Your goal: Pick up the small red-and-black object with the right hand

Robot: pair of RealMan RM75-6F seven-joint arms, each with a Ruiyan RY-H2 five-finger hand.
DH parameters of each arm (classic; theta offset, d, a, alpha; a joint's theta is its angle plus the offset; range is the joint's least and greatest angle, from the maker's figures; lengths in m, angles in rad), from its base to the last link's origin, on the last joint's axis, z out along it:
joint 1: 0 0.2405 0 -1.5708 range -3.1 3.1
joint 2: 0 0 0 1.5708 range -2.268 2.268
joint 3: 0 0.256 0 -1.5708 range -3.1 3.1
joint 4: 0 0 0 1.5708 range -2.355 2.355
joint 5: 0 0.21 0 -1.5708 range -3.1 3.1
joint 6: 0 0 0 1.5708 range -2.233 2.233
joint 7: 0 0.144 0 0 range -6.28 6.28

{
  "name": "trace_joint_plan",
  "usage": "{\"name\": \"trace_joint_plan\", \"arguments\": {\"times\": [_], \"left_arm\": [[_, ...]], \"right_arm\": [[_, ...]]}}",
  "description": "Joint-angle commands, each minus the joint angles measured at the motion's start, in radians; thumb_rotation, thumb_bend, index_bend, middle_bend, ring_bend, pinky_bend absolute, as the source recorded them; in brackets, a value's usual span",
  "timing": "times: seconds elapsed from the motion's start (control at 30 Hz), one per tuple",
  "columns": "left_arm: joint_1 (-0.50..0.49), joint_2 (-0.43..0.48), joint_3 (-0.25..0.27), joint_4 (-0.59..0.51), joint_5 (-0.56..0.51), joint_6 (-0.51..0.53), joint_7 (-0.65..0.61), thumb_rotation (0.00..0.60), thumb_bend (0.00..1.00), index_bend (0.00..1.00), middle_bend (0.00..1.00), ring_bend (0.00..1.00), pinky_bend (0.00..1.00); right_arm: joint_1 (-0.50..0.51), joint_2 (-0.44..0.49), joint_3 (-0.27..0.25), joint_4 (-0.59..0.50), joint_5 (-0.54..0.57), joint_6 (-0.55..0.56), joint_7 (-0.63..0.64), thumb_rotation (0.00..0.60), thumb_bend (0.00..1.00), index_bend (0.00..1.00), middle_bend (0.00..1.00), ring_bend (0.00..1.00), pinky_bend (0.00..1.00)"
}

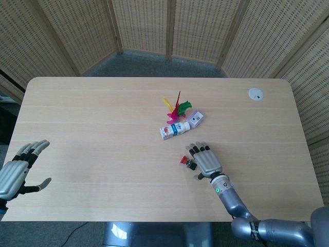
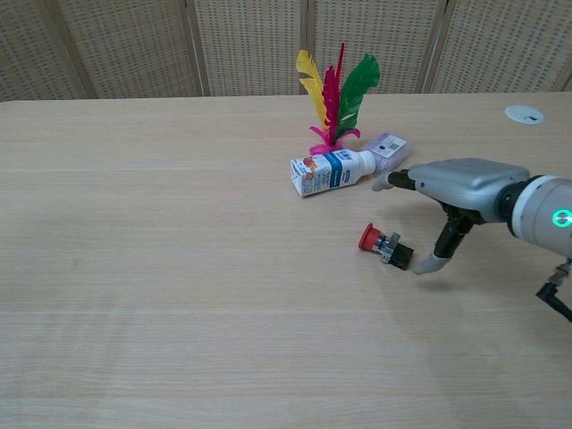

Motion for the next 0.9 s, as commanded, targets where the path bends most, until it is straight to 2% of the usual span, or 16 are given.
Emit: {"name": "trace_joint_plan", "arguments": {"times": [0.03,0.2,0.7,0.83,0.9], "left_arm": [[0.000,0.000,-0.001,0.003,-0.001,0.000,-0.003,0.600,0.33,0.00,0.00,0.00,0.00],[-0.002,-0.002,-0.002,0.011,-0.005,-0.003,-0.009,0.600,0.33,0.00,0.00,0.00,0.00],[-0.003,-0.011,-0.002,0.028,-0.004,-0.004,-0.027,0.600,0.33,0.00,0.00,0.00,0.00],[0.003,-0.014,0.001,0.034,-0.005,0.002,-0.035,0.600,0.33,0.00,0.00,0.00,0.00],[0.007,-0.015,0.003,0.038,-0.004,0.006,-0.039,0.600,0.33,0.00,0.00,0.00,0.00]], "right_arm": [[0.031,-0.039,0.009,0.049,0.042,-0.022,-0.020,0.599,0.08,0.02,0.15,0.02,0.00],[0.052,-0.067,0.015,0.098,0.086,-0.028,-0.027,0.600,0.08,0.12,0.25,0.19,0.00],[0.084,-0.122,0.015,0.164,0.153,-0.017,-0.039,0.600,0.08,0.19,0.33,0.30,0.00],[0.093,-0.136,0.020,0.176,0.153,-0.012,-0.038,0.600,0.08,0.23,0.38,0.36,0.01],[0.098,-0.147,0.023,0.190,0.150,-0.012,-0.035,0.599,0.08,0.27,0.42,0.41,0.05]]}}
